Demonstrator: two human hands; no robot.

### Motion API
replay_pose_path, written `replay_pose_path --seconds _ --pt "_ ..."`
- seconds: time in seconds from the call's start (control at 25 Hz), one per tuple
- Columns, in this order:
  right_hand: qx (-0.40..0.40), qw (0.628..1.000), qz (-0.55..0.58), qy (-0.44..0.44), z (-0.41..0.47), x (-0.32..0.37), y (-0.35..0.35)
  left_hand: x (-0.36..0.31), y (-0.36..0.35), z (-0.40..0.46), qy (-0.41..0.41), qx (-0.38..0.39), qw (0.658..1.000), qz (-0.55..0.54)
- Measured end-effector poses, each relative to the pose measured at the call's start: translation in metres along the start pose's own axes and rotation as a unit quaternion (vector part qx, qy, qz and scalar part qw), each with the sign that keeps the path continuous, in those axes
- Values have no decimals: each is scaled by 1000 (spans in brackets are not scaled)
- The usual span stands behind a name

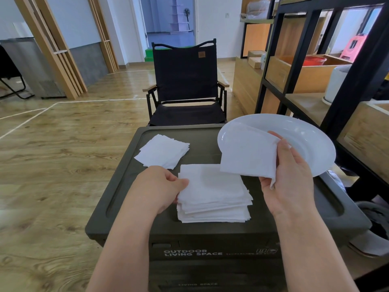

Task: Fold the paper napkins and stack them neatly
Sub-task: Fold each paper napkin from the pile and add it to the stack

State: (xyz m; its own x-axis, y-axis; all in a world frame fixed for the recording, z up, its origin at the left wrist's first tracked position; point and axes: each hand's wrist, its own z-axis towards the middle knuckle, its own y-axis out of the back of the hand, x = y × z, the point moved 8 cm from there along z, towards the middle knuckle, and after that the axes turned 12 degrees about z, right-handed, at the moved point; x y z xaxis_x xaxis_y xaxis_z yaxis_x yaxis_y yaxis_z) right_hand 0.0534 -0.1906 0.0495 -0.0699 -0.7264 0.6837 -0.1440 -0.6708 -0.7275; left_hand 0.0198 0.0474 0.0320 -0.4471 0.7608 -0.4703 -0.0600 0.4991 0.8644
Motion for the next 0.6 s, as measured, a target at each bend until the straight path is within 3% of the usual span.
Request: replay_pose_path --seconds 0.24,0.36,0.44,0.52,0.6 --pt "6 999 -39 -18 -1 -4 -2 1 1 0 -2 0 1000 -3" --pt "19 995 -89 -41 -3 -11 -7 3 21 -2 -3 -93 996 -13" --pt "45 990 -115 -63 -8 -18 -16 -5 34 -8 -36 -127 987 -95" --pt "70 984 -149 -67 -12 -24 -26 -19 23 -13 -69 -18 976 -207" --pt "88 976 -194 -52 -15 -30 -32 -28 7 -15 -96 69 963 -244"
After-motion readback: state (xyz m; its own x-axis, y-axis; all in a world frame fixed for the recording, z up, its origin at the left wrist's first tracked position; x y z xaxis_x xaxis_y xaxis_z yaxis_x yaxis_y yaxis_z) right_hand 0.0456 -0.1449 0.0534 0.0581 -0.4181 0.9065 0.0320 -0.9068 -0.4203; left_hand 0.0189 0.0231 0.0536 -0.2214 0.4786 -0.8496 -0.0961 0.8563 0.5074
